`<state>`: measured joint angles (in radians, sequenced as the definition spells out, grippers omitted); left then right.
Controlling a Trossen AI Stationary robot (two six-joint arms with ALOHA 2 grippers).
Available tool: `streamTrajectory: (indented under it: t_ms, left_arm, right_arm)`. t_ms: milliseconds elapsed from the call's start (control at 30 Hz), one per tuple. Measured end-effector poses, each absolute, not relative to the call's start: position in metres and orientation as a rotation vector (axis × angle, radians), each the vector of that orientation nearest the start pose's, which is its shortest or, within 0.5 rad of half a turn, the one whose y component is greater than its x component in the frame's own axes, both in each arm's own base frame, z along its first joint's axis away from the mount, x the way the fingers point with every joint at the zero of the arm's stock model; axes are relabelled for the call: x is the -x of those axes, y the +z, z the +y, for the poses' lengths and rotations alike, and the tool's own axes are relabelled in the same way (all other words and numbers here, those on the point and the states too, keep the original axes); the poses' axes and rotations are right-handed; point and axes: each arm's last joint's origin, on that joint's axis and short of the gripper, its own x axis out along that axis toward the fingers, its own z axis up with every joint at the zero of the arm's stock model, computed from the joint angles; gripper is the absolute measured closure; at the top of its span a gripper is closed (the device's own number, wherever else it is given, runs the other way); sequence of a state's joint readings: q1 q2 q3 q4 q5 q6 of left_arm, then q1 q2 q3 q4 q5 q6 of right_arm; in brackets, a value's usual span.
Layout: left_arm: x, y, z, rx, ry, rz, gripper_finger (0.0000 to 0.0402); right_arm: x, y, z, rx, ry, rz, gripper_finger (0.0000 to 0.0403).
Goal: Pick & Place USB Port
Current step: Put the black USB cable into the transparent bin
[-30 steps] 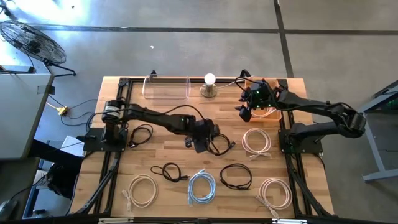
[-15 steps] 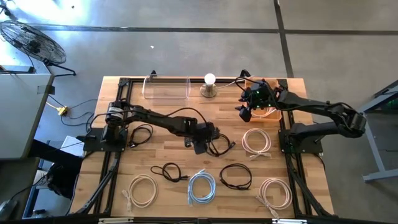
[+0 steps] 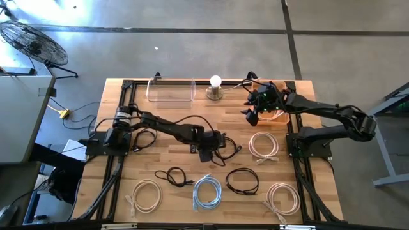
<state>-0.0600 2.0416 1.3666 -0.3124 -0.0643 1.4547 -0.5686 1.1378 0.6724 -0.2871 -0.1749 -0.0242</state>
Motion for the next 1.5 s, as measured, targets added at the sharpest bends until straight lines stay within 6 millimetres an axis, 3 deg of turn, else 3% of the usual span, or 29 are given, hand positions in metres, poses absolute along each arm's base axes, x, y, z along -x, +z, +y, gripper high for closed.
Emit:
streamTrajectory:
  t_ms: [100,233,267,533,767,933,1000,1167,1333,1500]
  left_arm:
    - [-0.426,0.147,-0.023,-1.402,-0.676,0.803,0.0285]
    - [-0.426,0.147,-0.021,-1.395,-0.618,0.847,0.0378]
    - [-0.426,0.148,-0.021,-1.376,-0.583,0.870,0.0385]
    - [-0.418,0.166,-0.027,-1.366,-0.460,1.107,0.0396]
    - [-0.406,0.211,-0.048,-1.482,-0.241,1.418,0.0398]
    - [-0.380,0.247,-0.052,-1.502,-0.076,1.677,0.0398]
    - [-0.368,0.259,-0.047,-1.446,0.016,1.765,0.0398]
    - [-0.351,0.283,-0.025,-1.266,0.117,1.717,0.0398]
    - [-0.323,0.304,0.025,-0.974,0.371,1.689,0.0398]
    - [-0.278,0.317,0.074,-0.666,0.562,1.711,0.0398]
  right_arm:
    - [-0.193,0.221,-0.117,-0.258,-0.363,0.708,0.0177]
    - [-0.195,0.221,-0.113,-0.248,-0.340,0.710,0.0177]
    - [-0.196,0.221,-0.112,-0.242,-0.331,0.710,0.0177]
    - [-0.205,0.222,-0.097,-0.188,-0.251,0.707,0.0177]
    - [-0.211,0.222,-0.084,-0.156,-0.208,0.713,0.0177]
    - [-0.214,0.222,-0.074,-0.146,-0.162,0.714,0.0177]
    - [-0.215,0.222,-0.071,-0.145,-0.150,0.715,0.0177]
    - [-0.218,0.222,-0.062,-0.135,-0.117,0.716,0.0177]
    - [-0.220,0.222,-0.054,-0.142,-0.093,0.719,0.0177]
    - [-0.222,0.222,-0.047,-0.138,-0.072,0.720,0.0177]
